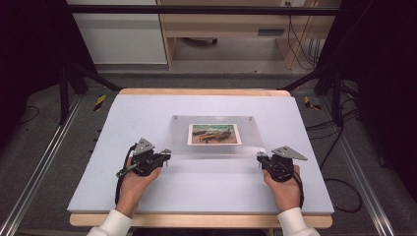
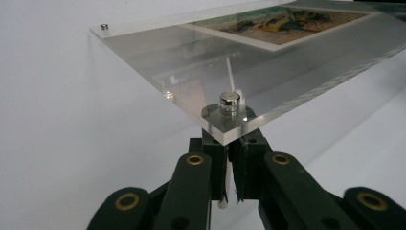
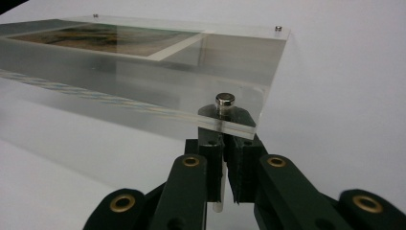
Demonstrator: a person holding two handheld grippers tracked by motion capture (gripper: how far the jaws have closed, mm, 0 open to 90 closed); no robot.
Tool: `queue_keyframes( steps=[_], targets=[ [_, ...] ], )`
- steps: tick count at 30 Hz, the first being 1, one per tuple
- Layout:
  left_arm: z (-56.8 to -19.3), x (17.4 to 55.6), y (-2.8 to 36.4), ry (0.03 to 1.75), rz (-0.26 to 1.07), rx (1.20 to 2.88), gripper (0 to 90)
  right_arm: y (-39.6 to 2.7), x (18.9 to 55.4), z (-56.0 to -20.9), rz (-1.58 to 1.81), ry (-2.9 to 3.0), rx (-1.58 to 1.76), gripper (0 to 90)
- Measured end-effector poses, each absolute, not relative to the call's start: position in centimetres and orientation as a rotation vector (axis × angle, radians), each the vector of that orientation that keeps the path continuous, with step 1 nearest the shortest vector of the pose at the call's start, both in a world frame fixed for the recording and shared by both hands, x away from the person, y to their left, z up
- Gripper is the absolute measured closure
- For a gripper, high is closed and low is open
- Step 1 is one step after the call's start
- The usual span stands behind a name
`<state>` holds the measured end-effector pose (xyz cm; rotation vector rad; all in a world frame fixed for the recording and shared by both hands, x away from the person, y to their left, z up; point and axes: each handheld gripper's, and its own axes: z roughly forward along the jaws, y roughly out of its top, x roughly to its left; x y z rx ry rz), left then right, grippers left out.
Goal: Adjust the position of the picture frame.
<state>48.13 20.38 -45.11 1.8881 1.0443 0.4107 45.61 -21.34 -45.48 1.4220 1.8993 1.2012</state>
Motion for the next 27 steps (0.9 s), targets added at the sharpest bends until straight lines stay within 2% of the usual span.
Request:
queue_keyframes(
  steps=[27],
  targets=[
    [-46.3, 48.0, 20.2, 1.044, 0.413, 1.971, 84.1, -21.2, 45.7, -46.7, 1.147, 1.966, 1.465, 84.6]
  ],
)
